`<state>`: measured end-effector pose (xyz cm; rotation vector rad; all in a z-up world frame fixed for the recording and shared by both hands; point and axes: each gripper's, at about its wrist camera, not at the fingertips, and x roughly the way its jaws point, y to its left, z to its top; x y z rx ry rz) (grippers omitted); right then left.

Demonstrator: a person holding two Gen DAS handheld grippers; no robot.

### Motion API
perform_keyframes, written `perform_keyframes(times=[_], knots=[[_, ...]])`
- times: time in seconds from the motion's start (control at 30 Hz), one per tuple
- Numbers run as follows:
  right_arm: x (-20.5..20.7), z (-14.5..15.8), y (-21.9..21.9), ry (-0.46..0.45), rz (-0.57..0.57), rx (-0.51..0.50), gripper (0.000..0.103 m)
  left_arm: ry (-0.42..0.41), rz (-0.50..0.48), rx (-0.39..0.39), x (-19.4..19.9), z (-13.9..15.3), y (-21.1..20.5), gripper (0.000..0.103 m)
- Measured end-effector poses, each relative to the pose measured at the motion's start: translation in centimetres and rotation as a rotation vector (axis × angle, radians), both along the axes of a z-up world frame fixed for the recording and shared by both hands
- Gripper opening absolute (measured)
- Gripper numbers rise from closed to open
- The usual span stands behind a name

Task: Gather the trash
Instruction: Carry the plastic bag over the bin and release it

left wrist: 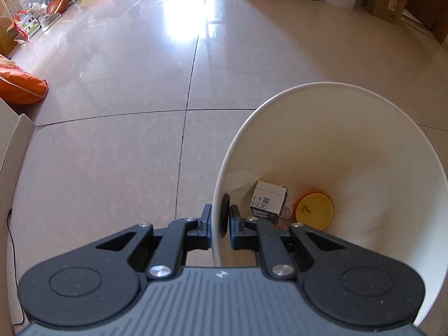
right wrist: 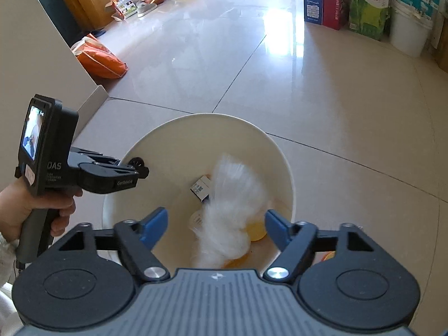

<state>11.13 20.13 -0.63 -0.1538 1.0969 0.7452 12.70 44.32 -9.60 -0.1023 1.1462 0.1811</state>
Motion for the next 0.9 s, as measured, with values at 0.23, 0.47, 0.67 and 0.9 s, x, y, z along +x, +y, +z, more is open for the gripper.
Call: perform_keyframes(times=[0.23,0.47,0.67,0.9], knots=[[0.7,-0.3,-4.6,-0.057,-0.107,0.011,0.097,0.001,0.000,0.004,0.0,0.0,-0.1,0.010],[2.6,-5.0,-11.1,-0.042,-0.307,-0.025,0.101,0.003,0.002,0.008,0.1,-0.1,-0.2,0.010],[3.5,-13.5,-14.2,0.059,-0.419,-0.073,0.101,0.006,0.005,0.011,0.2,-0.1,-0.3,0.011],[2.6,-20.9,-15.6,0.086,-0.438,-0.121,0.101,0.008,0.005,0.020,0.2,-0.2,-0.6,0.011]])
